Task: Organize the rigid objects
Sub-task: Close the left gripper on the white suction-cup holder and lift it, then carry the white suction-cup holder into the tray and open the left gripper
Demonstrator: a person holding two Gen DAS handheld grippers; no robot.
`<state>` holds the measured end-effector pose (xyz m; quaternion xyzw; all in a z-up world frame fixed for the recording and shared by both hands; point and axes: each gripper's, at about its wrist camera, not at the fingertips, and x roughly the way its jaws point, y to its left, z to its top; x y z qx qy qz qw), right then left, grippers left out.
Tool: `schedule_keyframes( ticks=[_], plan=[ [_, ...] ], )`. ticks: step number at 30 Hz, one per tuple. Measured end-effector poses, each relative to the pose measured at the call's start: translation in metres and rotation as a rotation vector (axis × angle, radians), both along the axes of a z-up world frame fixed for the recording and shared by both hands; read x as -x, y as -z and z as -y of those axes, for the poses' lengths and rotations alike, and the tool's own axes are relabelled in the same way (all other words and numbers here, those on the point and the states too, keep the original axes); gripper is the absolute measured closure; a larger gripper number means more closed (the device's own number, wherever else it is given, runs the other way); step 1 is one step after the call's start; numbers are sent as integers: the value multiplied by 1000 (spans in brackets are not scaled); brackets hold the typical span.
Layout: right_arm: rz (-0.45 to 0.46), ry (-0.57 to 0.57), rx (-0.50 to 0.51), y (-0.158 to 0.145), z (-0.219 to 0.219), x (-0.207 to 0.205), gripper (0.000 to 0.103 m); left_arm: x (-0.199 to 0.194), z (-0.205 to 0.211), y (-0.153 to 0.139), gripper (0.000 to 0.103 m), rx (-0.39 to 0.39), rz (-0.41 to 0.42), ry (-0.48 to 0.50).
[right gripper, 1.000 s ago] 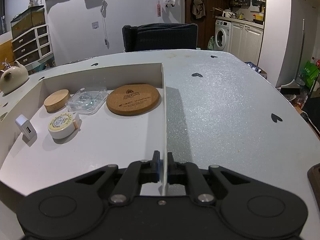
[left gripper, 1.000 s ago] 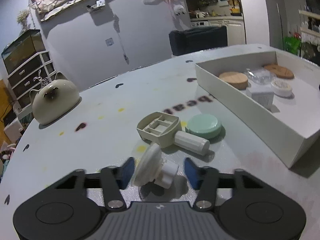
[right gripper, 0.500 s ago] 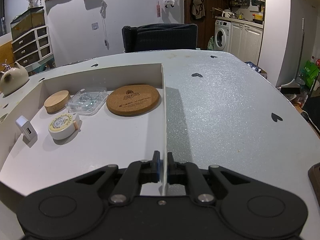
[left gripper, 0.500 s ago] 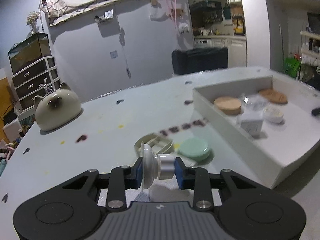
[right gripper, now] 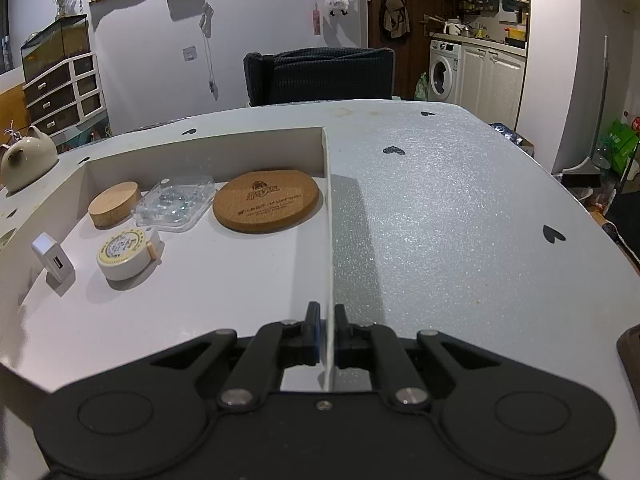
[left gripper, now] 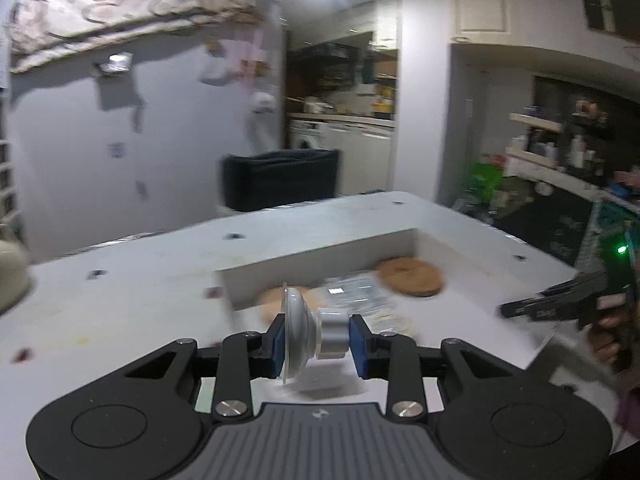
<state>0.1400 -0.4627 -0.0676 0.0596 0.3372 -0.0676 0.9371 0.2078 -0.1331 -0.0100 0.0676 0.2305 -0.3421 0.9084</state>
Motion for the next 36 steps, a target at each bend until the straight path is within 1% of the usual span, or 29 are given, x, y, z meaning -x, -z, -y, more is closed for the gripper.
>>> schedule_keyframes(
  ticks=[5, 7, 9, 13, 18, 22, 23, 25, 27, 28, 29, 30, 36],
  plan=[
    [3, -2, -4, 1, 1, 0, 96, -8, 58, 8, 69, 23, -72, 117],
    [4, -1, -8, 1, 1, 0, 96, -14, 79, 13, 69, 56, -121, 154],
    [6, -1, -9, 1, 1, 1, 96, -23, 96, 19, 69, 109, -197, 174],
    [7, -5, -13, 2, 2, 1, 96, -41, 130, 32, 69, 202, -331, 202],
    [7, -10, -11, 2, 3, 1, 96, -57, 167, 49, 69, 248, -453, 208],
    [7, -12, -11, 2, 3, 1, 96, -71, 183, 64, 69, 291, -566, 194],
    [7, -12, -12, 2, 3, 1, 96, -73, 185, 68, 69, 286, -577, 190],
    [7, -13, -15, 2, 4, 1, 96, -75, 189, 73, 67, 248, -575, 165],
    [7, -15, -17, 2, 5, 1, 96, -79, 182, 74, 59, 225, -575, 136],
    [7, -16, -17, 2, 5, 1, 96, -80, 179, 75, 51, 208, -574, 111],
    [6, -16, -18, 2, 5, 1, 96, -82, 177, 76, 46, 195, -569, 93],
    [4, -16, -19, 2, 5, 1, 96, -83, 174, 75, 46, 186, -563, 80],
    [-20, -21, -49, 0, 11, -3, 97, -84, 157, 69, 29, 190, -538, 46]
  ],
)
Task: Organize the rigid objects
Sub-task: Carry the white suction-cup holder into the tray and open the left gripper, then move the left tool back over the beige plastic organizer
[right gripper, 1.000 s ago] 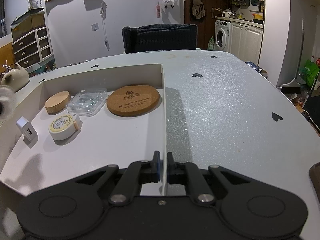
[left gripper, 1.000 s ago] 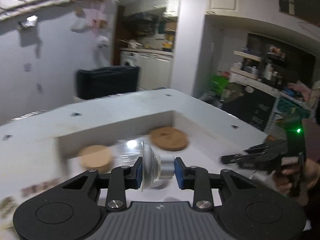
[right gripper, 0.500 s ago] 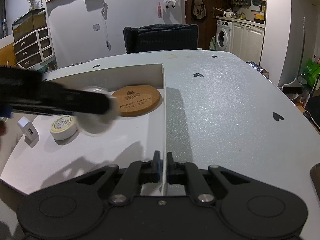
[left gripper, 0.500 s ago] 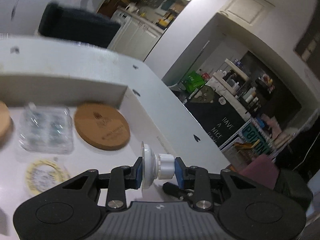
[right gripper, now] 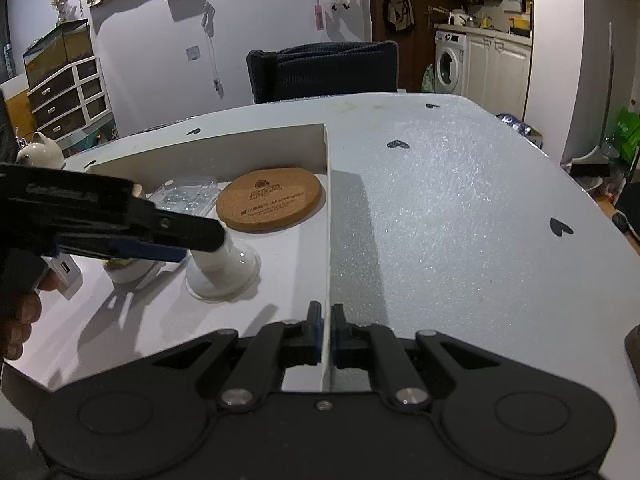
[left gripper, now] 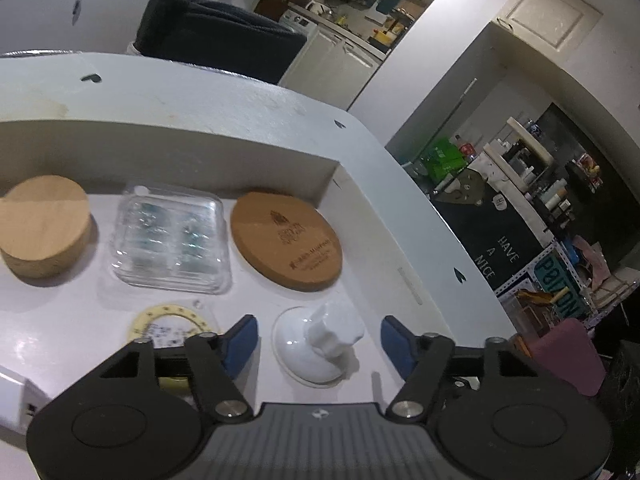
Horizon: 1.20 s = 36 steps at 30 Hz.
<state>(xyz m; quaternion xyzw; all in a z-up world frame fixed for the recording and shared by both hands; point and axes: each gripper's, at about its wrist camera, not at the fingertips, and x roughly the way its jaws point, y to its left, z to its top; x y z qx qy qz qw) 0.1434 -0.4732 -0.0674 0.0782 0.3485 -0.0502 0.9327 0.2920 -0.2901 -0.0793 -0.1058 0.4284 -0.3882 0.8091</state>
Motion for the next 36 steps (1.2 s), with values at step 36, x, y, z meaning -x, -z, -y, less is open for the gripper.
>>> schedule_keyframes(
  ticks=[36],
  plan=[
    [-147, 7, -56, -15, 6, -10, 99, 105, -139, -76, 0, -220, 642, -100]
  ],
)
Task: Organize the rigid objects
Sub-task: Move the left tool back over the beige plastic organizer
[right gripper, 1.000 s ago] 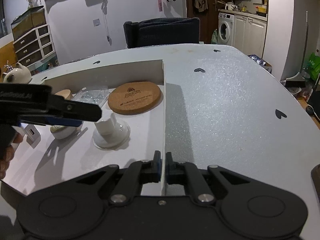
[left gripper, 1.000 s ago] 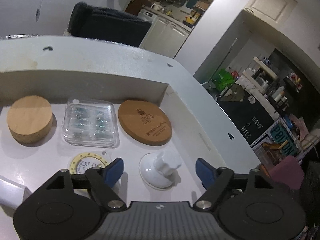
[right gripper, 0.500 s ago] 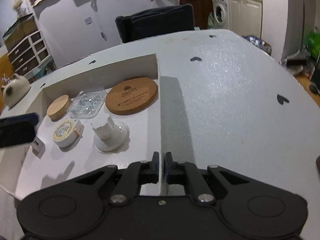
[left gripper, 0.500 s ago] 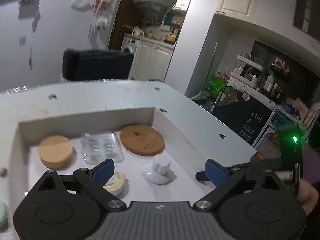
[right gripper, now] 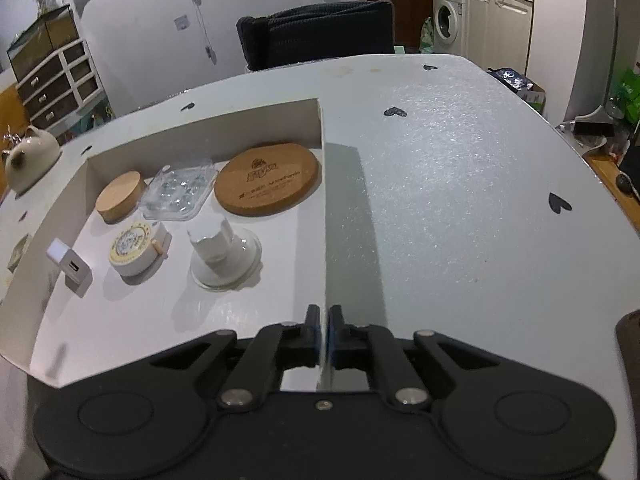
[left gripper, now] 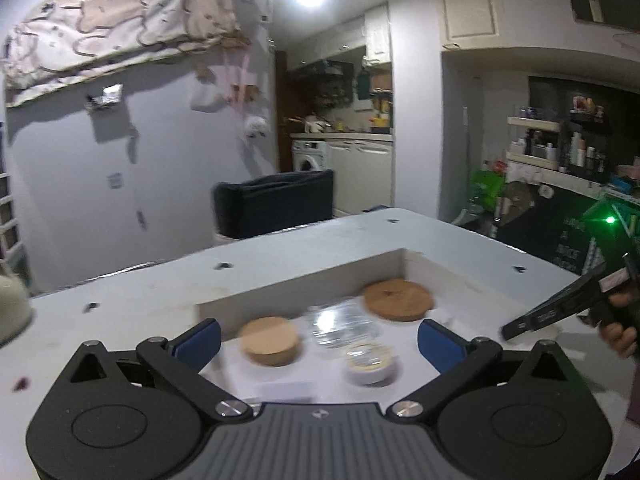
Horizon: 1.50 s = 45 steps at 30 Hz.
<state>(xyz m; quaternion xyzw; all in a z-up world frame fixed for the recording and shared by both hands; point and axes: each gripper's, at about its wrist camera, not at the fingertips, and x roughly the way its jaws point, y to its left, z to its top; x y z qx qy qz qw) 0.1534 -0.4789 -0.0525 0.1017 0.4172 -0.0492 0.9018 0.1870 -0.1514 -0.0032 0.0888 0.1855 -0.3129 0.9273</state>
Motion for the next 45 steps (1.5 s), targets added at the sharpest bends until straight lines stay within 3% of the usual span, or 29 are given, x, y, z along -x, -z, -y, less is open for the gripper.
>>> schedule_keyframes(
  ticks=[6, 17, 30, 45],
  plan=[
    [5, 61, -87, 6, 10, -2, 97, -18, -58, 3, 0, -18, 20, -91],
    [-8, -5, -14, 4, 4, -8, 96, -70, -121, 24, 0, -47, 5, -207],
    [-42, -71, 142, 0, -15, -12, 96, -92, -134, 69, 0, -101, -93, -92],
    [-52, -49, 88, -1, -5, -13, 95, -105, -141, 81, 7, -93, -146, -106]
  ],
)
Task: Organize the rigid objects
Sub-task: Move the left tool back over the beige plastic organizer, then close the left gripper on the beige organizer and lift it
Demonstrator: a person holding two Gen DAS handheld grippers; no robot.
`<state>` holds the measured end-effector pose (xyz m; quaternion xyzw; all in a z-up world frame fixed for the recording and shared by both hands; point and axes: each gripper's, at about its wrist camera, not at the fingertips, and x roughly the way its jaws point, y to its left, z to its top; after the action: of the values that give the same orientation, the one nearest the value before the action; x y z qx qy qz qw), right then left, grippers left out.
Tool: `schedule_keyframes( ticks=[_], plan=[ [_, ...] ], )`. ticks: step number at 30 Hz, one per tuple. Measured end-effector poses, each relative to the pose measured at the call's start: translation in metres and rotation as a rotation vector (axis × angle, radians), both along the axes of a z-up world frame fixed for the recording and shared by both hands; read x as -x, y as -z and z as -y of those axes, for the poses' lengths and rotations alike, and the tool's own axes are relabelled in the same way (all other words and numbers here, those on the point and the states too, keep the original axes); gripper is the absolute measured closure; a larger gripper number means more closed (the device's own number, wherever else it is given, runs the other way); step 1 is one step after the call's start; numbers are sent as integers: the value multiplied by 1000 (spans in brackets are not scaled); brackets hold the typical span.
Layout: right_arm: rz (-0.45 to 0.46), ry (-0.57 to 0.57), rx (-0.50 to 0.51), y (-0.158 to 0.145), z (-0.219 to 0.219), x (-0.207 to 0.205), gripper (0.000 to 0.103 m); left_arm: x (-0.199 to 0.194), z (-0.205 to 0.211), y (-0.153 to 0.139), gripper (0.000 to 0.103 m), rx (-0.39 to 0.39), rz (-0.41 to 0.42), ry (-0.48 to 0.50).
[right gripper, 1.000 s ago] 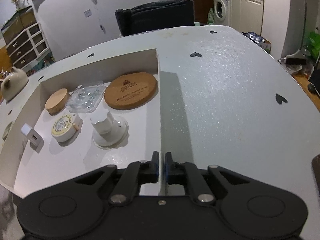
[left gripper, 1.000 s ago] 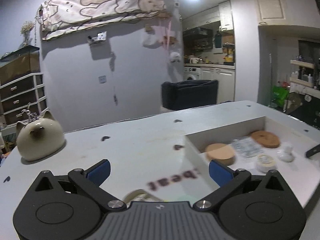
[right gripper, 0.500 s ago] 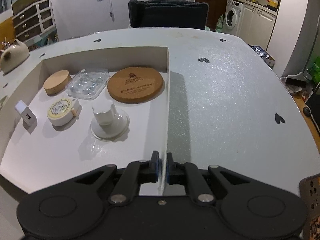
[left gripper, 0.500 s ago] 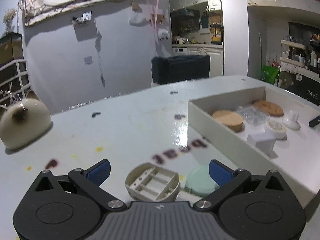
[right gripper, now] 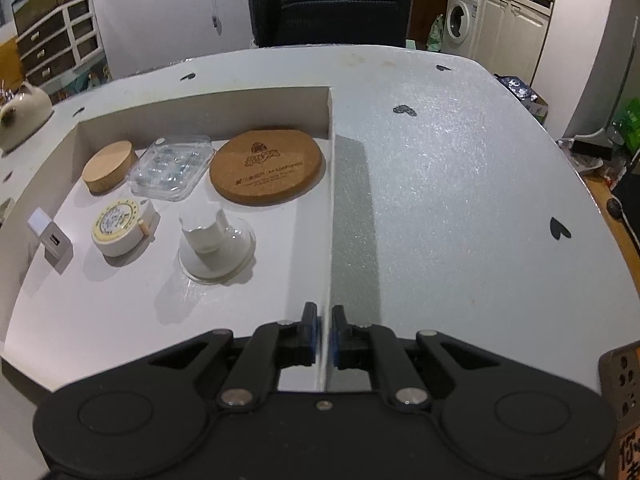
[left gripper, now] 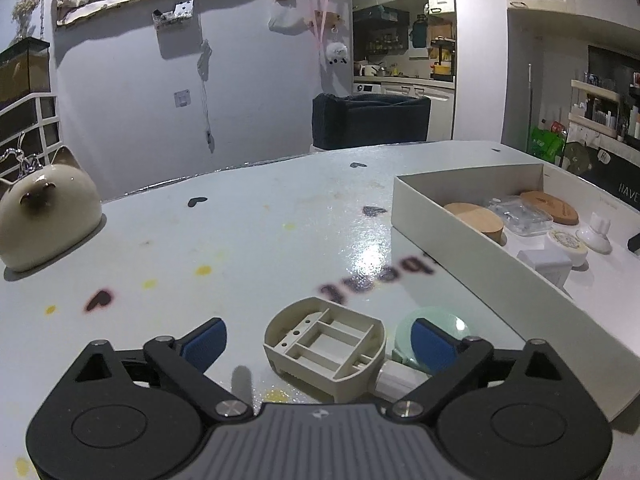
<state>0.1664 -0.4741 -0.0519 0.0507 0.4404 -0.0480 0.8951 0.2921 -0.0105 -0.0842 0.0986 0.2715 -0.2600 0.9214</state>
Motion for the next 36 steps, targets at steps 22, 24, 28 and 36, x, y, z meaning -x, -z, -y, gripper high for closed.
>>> schedule_keyframes(
  ticks=[22, 24, 28, 36],
  plan=[
    [11, -24, 103, 0, -8, 1, 77, -2, 4, 2, 37, -9, -13, 16],
    [4, -36, 89, 0, -9, -1, 88, -2, 4, 2, 37, -11, -10, 16],
    [3, -53, 104, 0, -15, -1, 95, -1, 5, 2, 37, -14, -8, 16],
    [18, -33, 48, 0, -8, 1, 97, -1, 5, 1, 37, -19, -3, 16]
  ],
)
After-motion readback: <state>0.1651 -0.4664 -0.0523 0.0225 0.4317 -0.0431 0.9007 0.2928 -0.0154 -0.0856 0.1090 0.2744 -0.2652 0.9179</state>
